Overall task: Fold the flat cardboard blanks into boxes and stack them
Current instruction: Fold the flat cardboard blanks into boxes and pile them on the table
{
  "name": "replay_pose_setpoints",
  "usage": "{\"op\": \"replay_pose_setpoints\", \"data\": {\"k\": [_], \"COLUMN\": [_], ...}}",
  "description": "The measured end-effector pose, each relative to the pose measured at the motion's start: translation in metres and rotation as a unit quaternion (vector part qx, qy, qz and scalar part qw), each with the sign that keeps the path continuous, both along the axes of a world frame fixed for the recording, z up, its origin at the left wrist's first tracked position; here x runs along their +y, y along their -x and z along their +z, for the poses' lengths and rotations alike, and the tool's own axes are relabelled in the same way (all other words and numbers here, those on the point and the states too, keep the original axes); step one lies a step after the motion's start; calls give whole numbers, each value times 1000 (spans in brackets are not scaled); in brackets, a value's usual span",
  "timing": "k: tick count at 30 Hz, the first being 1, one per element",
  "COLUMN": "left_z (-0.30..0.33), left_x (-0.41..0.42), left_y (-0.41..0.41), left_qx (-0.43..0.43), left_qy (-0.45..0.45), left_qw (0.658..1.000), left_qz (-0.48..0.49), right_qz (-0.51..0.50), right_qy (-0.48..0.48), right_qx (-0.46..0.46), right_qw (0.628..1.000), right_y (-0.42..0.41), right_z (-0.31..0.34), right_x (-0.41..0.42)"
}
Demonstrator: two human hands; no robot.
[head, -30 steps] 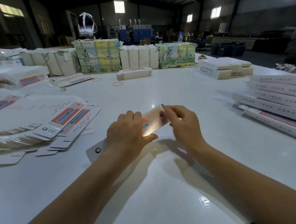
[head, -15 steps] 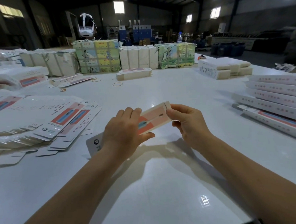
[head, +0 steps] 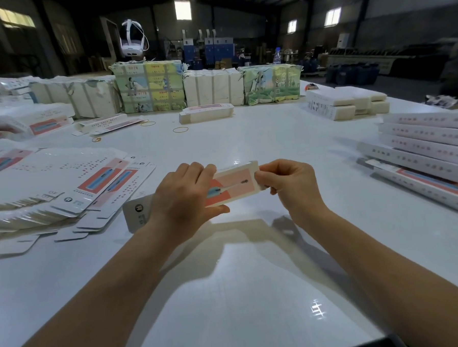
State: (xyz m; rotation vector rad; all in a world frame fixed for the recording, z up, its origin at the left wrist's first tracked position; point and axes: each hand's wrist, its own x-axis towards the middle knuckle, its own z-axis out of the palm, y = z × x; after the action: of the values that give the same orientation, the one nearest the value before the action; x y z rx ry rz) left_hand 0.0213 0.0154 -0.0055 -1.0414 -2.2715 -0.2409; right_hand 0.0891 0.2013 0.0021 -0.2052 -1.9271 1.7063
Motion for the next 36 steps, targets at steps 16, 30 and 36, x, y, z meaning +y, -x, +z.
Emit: {"op": "replay_pose_setpoints", "data": {"k": [16,30,36], "left_z": [4,-8,-1], "left_x": [16,19,0], "left_y": [-15,-9,3], "left_qx": [1,-83,-172], "left_qy": [14,-83,-40], "left_qw": [999,992,983], "left_qz": [30,55,46], "right_qz": [-139,-134,-83], "right_qy": [-224,-195,-299], "right_qx": [46,48,1], "right_qw": [964,970,951], "right_y": [1,5,5], "right_z": [-9,-9,-13], "right_x": [-10,-16,-18]}}
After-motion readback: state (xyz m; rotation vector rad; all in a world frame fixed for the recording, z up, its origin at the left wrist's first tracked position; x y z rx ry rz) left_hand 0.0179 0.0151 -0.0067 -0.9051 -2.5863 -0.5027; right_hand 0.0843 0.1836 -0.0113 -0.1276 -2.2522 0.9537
